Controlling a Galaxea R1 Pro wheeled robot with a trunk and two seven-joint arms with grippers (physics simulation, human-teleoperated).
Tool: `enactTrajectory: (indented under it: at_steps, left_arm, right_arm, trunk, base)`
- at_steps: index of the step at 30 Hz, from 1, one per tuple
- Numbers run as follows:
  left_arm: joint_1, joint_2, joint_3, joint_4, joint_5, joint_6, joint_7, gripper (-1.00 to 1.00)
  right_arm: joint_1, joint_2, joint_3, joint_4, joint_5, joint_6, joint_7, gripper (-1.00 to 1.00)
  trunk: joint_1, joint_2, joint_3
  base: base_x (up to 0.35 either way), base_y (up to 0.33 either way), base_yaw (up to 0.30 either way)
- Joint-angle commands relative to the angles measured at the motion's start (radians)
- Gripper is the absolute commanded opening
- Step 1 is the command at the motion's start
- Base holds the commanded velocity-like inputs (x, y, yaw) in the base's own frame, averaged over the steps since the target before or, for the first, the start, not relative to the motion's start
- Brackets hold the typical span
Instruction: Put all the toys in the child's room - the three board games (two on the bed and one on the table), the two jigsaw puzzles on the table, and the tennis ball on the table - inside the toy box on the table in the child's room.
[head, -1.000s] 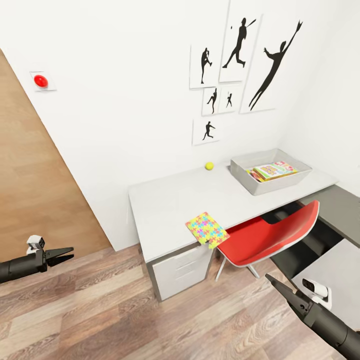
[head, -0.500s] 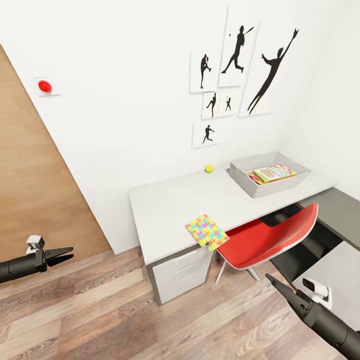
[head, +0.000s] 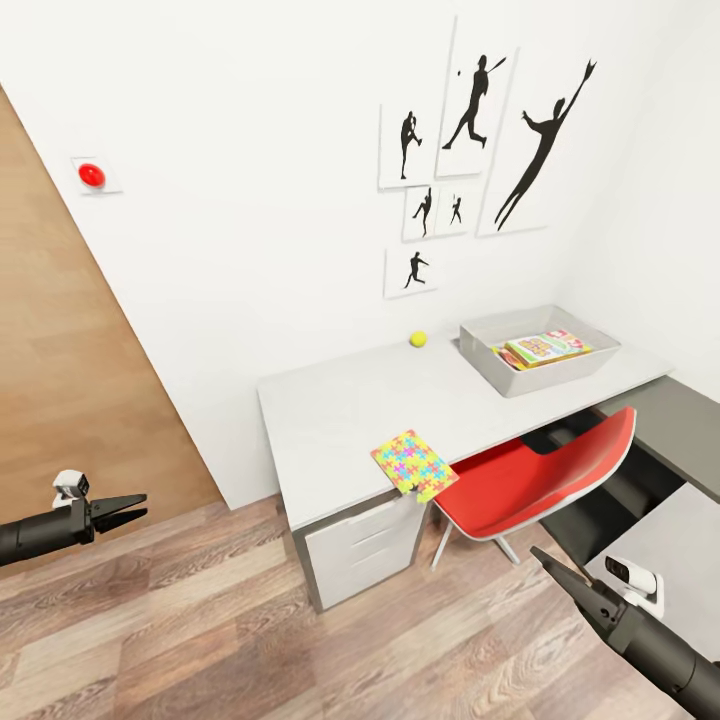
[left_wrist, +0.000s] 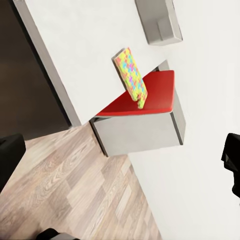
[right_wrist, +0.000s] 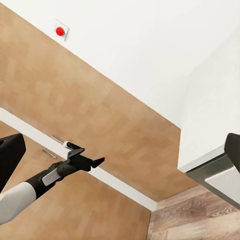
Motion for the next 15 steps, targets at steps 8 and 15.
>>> enactTrajectory:
  at_steps: [8,15]
  left_arm:
    - [-0.001,0.0,0.0,0.0,-0.001,0.011,-0.004,1.0]
    - [0.0,0.0,0.0,0.0,0.0,0.011,-0.004,1.0]
  right_arm:
    - [0.0,0.0,0.001,-0.002,-0.006,0.005,0.002,1.0]
    - [0.0,0.0,0.002,-0.002,-0.006,-0.009,0.003,1.0]
  trunk:
    - [0.001,-0.002,0.01]
    - [0.001,-0.002,0.022]
  base:
    - [0.0,0.0,0.0]
    - [0.0,-0.046,0.0]
